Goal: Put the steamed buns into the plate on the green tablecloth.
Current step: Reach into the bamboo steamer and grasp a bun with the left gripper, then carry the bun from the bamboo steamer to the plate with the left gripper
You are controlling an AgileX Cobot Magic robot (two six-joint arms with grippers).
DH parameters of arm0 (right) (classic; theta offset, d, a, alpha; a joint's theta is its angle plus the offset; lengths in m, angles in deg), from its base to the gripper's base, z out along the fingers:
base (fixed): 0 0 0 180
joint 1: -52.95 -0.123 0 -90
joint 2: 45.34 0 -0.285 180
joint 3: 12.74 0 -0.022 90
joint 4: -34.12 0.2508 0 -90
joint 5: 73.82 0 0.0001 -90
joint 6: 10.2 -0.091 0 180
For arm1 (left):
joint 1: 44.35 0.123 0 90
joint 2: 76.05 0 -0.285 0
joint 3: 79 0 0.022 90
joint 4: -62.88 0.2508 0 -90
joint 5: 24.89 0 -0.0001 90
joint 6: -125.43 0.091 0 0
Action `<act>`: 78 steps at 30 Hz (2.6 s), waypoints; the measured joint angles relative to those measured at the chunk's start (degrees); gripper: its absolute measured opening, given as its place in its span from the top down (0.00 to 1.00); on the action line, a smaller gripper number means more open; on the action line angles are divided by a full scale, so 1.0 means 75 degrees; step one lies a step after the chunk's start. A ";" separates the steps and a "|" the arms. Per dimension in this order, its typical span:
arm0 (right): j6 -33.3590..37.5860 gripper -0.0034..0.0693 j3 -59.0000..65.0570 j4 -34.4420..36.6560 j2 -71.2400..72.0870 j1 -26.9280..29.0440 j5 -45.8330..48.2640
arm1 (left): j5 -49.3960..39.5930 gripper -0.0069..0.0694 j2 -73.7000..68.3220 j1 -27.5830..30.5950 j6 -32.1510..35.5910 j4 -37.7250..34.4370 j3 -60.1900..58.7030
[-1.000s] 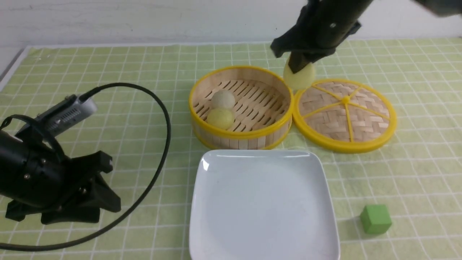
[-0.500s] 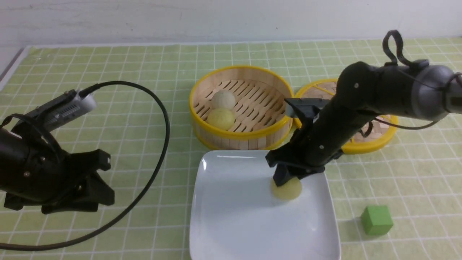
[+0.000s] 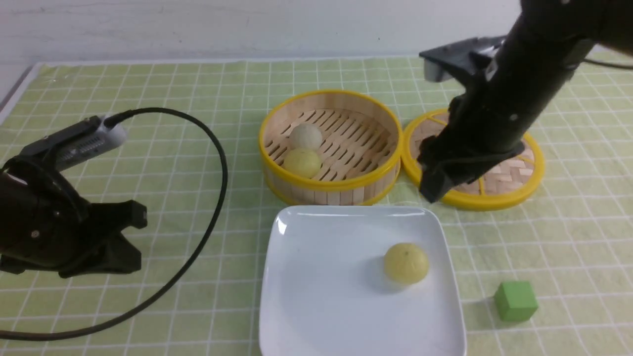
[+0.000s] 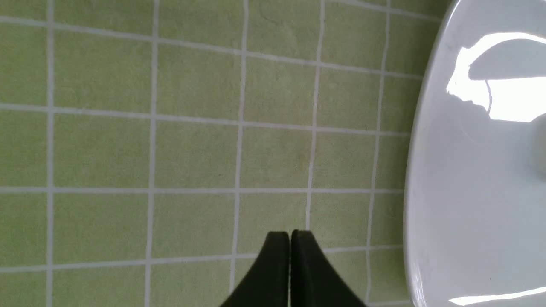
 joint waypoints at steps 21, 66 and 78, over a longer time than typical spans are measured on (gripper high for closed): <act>-0.0251 0.97 0.6883 -0.0346 0.6369 0.0007 -0.1370 | -0.0909 0.88 -0.1953 -0.2479 -0.1895 0.1613 0.4338; -0.0274 0.94 0.7834 -0.0189 0.8046 0.0007 -0.2514 | -0.2876 0.88 -0.7669 -0.4450 -0.3189 0.3949 1.0651; -0.0277 0.92 0.7839 -0.0192 0.8055 0.0007 -0.2507 | -0.2930 0.88 -0.3948 -0.4727 -0.2856 0.2909 0.8458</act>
